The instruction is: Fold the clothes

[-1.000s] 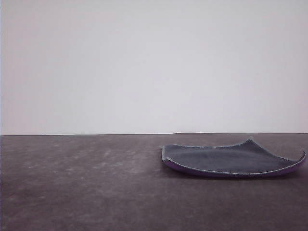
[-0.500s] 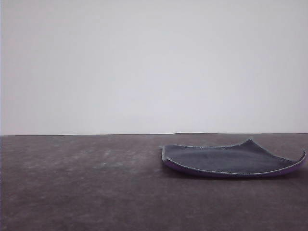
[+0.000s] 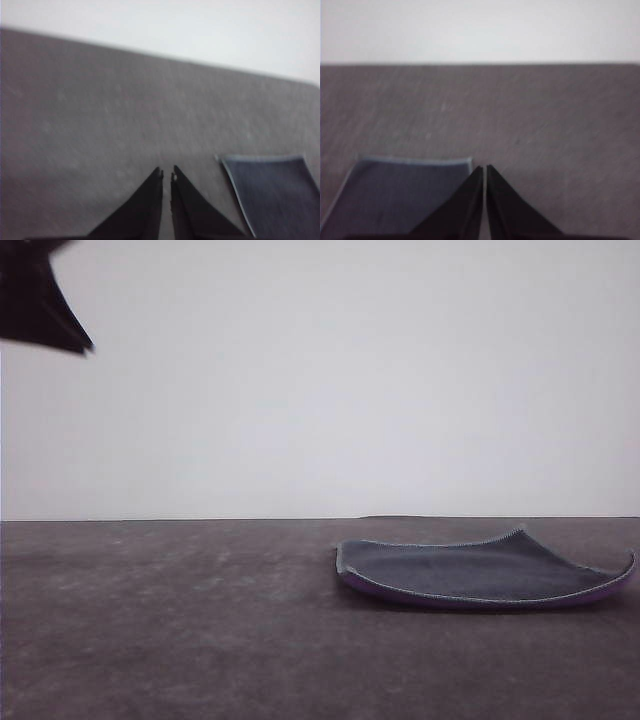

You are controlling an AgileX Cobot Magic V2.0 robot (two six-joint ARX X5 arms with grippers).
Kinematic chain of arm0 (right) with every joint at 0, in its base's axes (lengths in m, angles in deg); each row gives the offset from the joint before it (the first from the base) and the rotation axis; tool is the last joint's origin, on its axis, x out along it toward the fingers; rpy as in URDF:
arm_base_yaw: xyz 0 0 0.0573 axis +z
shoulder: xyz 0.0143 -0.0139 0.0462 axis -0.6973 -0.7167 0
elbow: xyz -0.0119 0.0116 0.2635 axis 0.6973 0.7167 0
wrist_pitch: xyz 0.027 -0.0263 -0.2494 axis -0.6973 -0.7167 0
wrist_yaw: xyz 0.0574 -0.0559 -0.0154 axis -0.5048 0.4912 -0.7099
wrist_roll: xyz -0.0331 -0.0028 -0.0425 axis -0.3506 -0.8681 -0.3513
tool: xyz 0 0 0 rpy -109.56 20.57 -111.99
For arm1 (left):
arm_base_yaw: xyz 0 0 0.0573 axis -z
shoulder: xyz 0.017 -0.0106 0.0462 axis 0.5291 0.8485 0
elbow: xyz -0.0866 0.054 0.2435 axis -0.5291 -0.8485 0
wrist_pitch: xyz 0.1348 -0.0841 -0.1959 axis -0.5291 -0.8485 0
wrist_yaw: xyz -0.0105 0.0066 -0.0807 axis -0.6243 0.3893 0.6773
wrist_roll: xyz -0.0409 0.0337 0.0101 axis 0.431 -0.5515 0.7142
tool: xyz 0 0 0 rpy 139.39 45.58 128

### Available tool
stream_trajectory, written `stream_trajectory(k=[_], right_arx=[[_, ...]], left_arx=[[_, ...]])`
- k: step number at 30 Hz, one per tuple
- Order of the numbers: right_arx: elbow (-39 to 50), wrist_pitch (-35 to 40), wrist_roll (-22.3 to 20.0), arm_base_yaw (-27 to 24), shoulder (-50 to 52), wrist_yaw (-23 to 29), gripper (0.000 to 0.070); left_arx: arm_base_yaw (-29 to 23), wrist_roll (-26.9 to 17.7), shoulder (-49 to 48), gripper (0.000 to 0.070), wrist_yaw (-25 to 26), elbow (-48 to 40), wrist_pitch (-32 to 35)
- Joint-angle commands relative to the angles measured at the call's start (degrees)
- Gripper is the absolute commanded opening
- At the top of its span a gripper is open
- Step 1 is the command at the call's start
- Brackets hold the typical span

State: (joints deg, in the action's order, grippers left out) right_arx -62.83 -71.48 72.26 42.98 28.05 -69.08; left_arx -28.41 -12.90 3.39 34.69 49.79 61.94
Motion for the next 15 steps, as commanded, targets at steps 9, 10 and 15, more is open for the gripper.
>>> stream_trajectory(k=[9,10,15], right_arx=[[-0.90,-5.65,-1.55,-0.02,-12.37,-4.69,0.0007],[-0.90,-5.68,-1.77,-0.04,-13.19,-4.69,0.0007],[-0.90,-6.19,-2.36,-0.04,-15.66,-4.74,0.0007]], left_arx=[[6.30,-0.85,8.97,0.0028,1.78,0.96,-3.49],[6.93,-0.84,9.47,0.0028,1.80,0.96,-3.64],[9.65,-0.85,10.54,0.0028,1.80,0.96,-3.89]])
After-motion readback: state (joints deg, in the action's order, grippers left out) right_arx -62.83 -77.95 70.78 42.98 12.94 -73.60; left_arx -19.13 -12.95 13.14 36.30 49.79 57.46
